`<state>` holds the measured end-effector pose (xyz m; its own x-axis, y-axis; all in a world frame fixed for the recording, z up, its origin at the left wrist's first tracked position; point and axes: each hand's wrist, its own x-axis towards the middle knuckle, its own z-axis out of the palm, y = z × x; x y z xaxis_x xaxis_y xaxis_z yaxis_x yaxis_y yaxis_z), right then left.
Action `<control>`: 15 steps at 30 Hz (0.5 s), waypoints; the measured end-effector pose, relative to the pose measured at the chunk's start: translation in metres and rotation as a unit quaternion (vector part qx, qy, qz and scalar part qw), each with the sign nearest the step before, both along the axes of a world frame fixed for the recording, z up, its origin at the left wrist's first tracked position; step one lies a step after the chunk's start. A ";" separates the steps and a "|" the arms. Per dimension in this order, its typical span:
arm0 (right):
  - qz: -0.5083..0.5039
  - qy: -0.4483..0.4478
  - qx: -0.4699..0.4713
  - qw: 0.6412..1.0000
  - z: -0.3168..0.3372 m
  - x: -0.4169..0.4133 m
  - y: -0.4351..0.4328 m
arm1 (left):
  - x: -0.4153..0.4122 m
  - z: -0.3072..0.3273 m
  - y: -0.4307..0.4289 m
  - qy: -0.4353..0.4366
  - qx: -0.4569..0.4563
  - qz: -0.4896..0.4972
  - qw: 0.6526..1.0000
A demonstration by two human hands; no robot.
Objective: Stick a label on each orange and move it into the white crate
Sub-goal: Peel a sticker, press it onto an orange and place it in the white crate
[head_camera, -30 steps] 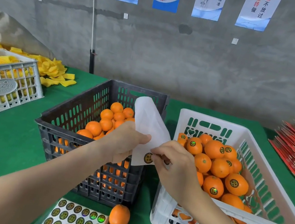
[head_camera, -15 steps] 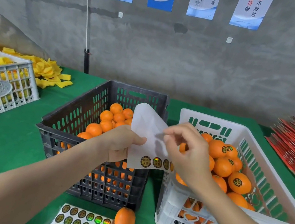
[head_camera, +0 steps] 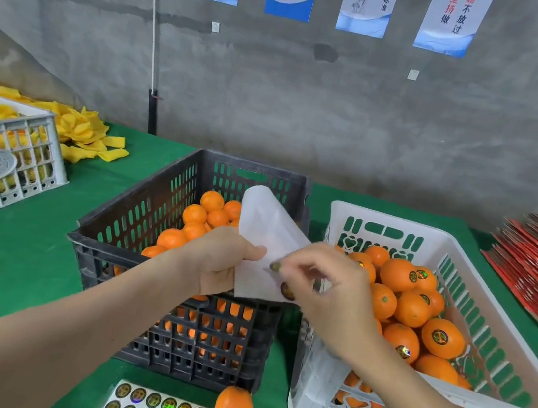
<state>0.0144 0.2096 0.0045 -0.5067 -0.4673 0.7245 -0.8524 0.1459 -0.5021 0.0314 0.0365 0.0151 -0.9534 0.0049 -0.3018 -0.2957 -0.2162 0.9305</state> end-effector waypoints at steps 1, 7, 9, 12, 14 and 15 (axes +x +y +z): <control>-0.002 -0.053 -0.046 0.998 0.005 -0.002 0.000 | 0.001 -0.002 -0.001 0.008 -0.008 -0.005 1.000; -0.057 -0.148 0.069 0.985 0.030 -0.035 -0.012 | 0.004 -0.008 -0.002 0.083 -0.070 -0.114 0.987; -0.045 -0.169 0.037 0.984 0.036 -0.040 -0.015 | 0.005 -0.001 -0.003 0.116 -0.078 -0.173 0.975; -0.014 -0.210 0.025 0.977 0.032 -0.043 -0.002 | 0.001 0.015 -0.017 0.125 -0.140 -0.221 0.957; -0.006 -0.239 0.073 0.968 0.020 -0.039 0.010 | -0.014 0.019 -0.030 0.107 -0.214 -0.137 0.961; -0.006 -0.241 0.100 0.965 0.012 -0.037 0.016 | -0.025 0.017 -0.036 0.096 -0.263 -0.088 0.956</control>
